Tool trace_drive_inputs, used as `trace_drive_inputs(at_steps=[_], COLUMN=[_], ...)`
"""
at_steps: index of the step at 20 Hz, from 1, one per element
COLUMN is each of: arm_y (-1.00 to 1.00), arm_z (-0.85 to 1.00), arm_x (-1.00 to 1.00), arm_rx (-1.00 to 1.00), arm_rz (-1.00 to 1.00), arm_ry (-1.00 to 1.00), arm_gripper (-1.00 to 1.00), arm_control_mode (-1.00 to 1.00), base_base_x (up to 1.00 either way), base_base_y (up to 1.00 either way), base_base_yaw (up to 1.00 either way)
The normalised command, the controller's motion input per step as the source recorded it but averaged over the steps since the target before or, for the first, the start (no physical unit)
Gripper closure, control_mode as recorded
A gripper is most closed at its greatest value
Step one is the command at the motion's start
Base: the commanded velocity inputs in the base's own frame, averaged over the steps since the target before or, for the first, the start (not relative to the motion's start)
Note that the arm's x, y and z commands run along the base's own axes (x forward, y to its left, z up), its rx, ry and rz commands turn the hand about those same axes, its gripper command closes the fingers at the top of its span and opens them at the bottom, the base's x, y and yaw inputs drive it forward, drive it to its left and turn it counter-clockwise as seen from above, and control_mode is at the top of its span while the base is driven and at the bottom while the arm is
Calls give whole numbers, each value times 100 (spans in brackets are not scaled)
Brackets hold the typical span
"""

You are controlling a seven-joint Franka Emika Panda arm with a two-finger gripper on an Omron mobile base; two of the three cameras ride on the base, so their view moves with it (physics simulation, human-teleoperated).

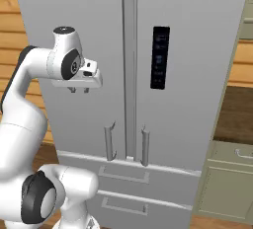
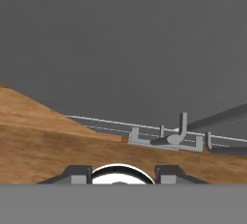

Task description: Take the strawberry from the fridge and place it on top of the pancake, located on the dining counter.

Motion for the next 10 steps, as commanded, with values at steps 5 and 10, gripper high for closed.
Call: trace_drive_inputs(at_steps=[5,10], arm_y=[0,0], arm_z=[0,0], arm_x=[0,0], arm_rx=[0,0], arm_rz=[0,0], arm_ry=[0,0], arm_gripper=[-100,-100], arm_control_mode=[100,100], base_base_x=[-30,-79], base_base_y=[-5,-34], base_base_yaw=[0,0])
